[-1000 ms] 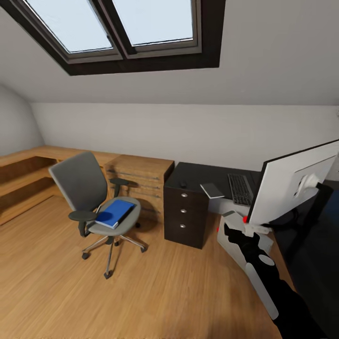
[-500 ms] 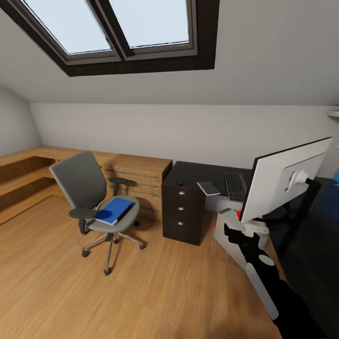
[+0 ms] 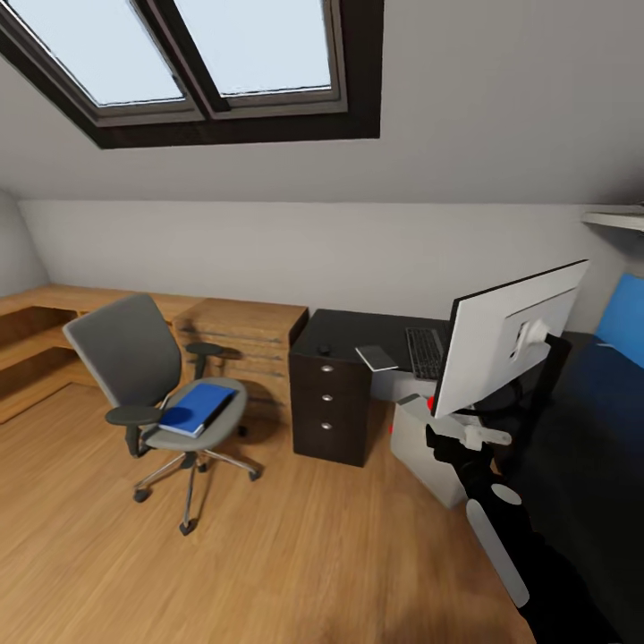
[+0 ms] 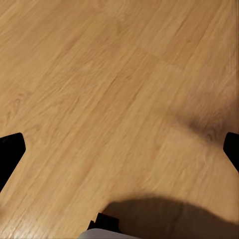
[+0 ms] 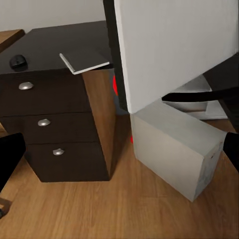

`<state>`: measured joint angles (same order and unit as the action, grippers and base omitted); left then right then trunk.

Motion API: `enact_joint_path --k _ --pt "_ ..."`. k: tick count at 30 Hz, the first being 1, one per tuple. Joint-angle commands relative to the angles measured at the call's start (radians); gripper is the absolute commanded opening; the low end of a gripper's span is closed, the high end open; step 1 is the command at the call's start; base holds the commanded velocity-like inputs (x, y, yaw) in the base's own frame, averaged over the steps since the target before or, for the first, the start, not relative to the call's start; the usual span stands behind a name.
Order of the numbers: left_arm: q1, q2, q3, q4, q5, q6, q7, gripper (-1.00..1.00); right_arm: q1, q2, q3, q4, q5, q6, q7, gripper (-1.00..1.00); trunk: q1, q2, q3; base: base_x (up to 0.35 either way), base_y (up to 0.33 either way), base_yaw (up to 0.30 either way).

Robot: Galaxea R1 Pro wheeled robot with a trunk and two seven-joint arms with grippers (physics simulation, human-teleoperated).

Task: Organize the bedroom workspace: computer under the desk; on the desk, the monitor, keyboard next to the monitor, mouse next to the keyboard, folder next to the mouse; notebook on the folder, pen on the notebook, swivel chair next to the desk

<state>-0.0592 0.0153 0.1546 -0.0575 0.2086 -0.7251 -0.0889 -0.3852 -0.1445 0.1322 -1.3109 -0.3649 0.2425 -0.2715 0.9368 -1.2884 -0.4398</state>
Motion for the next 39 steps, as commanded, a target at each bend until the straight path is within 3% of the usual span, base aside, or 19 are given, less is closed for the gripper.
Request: enact_joint_path --k 1,8,26,39 --pt "-0.001 0.000 0.003 0.001 0.008 -0.002 -0.009 1.00 -0.001 -0.001 0.003 -0.001 -0.008 0.003 -0.009 1.00 0.000 -0.001 -0.001 -0.001 0.000 -0.072" --pt "-0.001 0.000 0.003 0.001 0.007 -0.002 -0.010 1.00 -0.001 -0.001 0.004 -0.001 -0.008 0.003 -0.009 1.00 0.000 -0.001 0.001 0.101 0.000 -0.032" --pt "-0.001 0.000 0.003 0.001 0.008 -0.002 -0.009 1.00 -0.001 -0.001 0.004 -0.001 -0.008 0.003 -0.009 1.00 0.000 -0.001 0.001 0.278 0.000 -0.003" --pt "-0.001 0.000 0.003 0.001 0.008 -0.002 -0.010 1.00 -0.001 -0.001 0.004 -0.001 -0.009 0.003 -0.009 1.00 0.000 -0.001 0.001 0.045 0.000 0.000"
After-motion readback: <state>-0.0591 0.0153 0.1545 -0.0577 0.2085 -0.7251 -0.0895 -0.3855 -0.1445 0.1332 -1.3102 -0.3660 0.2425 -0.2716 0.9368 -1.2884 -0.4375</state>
